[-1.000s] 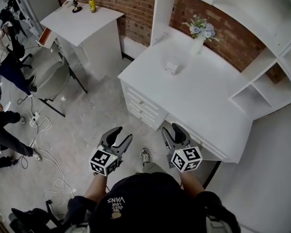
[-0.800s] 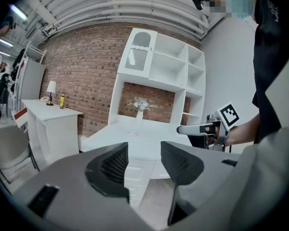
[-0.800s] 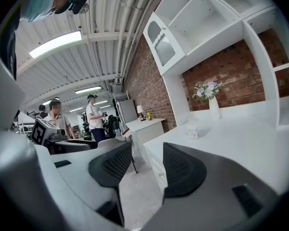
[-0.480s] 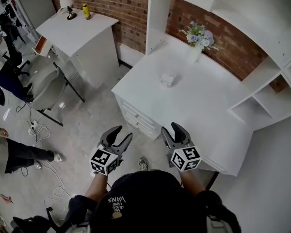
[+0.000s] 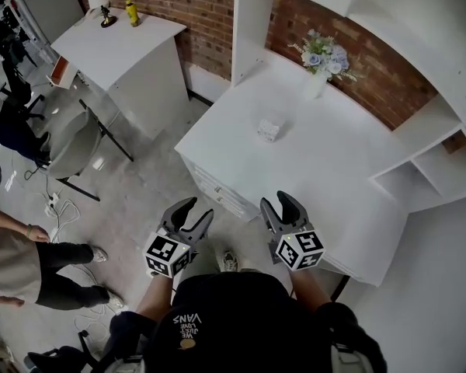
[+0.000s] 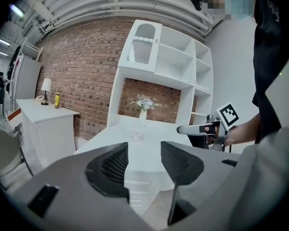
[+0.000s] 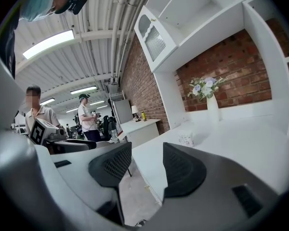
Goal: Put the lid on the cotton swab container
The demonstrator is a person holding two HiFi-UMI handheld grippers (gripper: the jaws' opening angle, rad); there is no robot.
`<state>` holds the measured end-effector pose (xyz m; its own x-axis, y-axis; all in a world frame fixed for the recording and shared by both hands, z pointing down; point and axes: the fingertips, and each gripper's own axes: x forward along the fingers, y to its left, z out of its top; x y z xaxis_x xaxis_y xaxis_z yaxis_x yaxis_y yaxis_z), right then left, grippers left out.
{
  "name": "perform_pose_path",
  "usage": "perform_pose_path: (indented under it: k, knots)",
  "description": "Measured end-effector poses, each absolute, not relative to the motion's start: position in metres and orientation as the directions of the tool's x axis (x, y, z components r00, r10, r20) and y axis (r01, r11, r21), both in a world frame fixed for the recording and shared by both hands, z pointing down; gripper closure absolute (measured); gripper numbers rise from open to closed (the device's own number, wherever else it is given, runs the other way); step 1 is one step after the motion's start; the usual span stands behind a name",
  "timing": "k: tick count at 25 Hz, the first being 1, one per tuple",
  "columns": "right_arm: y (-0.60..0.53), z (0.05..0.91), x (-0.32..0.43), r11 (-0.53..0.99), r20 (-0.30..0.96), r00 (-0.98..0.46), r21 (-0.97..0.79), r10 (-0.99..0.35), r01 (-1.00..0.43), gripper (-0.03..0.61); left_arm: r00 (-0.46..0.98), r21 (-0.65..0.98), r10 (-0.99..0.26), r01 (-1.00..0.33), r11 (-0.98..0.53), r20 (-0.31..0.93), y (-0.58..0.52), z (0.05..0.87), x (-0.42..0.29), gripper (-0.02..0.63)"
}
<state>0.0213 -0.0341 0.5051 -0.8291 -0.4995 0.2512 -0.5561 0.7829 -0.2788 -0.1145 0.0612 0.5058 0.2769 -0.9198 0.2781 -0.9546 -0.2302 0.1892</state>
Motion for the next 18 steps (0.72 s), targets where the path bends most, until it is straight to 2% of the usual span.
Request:
perform_pose_path:
  k: [9,18]
  knots:
    - [-0.065,0.508,0.007,0.714,0.272,-0.765,-0.276,-0.584,-0.644,0.399,0.377,0.198,-0.882,-0.923,-0.331,0.283,0.011,0.506,-0.142,0.422]
    - [-0.102,0.498,-0.010,0.591,0.260,-0.649,-0.271,-0.715,-0.760,0.397,0.547,0.190,-0.787,-0.837,-0.513,0.286,-0.054,0.500,-0.164,0.422]
